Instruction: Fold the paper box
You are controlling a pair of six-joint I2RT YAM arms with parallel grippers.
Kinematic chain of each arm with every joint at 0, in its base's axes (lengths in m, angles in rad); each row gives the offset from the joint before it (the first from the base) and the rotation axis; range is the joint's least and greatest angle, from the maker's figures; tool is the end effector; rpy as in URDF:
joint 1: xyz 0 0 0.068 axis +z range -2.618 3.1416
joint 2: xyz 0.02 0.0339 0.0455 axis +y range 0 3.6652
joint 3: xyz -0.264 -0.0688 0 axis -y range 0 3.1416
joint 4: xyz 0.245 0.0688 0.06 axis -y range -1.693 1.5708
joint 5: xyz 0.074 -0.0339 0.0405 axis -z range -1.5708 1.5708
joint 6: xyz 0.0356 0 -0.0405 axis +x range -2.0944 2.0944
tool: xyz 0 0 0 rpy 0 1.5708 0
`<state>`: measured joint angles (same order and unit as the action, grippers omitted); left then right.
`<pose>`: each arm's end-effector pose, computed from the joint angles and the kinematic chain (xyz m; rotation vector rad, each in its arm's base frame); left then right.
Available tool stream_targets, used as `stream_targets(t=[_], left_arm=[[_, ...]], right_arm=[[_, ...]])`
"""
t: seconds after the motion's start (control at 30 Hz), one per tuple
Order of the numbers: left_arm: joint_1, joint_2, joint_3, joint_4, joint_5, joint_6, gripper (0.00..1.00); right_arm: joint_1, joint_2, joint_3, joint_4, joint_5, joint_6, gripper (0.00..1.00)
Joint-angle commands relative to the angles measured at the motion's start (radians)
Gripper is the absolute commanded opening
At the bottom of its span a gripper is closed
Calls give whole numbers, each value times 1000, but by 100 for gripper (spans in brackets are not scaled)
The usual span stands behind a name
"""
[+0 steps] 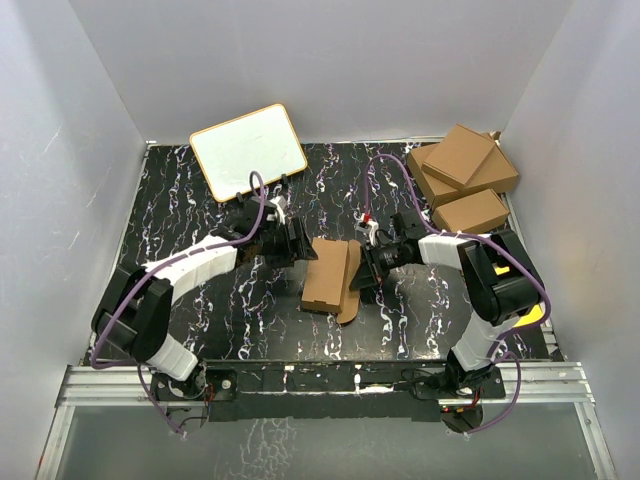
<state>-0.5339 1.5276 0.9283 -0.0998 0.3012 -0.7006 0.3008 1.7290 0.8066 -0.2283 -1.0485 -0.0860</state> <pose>0.2765 -0.1757 0.2191 -0.0311 2.4315 -0.9540 0.2724 0.1168 0.1314 -0.7717 2.3599 1.4730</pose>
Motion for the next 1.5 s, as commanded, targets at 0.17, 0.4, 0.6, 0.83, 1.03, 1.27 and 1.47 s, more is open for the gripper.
stream_targets(t=[0.17,0.4,0.6,0.83,1.03,1.27,1.47], left_arm=[[-22,85,-59,42,115,-33,72],[-42,133,-65,63,138,-54,59],[-49,149,-66,71,145,-60,58],[-48,154,-37,41,110,-45,62],[-20,142,13,-10,75,-10,66],[34,104,63,-51,66,37,73],[48,152,131,-30,95,62,74]], right_arm=[[25,64,5,156,8,144,10],[55,127,49,148,40,178,9],[74,142,66,146,54,188,9],[72,123,77,106,70,128,10],[7,73,142,-110,89,-121,13],[-76,45,177,-171,41,-202,14],[-82,122,269,-111,79,-44,12]])
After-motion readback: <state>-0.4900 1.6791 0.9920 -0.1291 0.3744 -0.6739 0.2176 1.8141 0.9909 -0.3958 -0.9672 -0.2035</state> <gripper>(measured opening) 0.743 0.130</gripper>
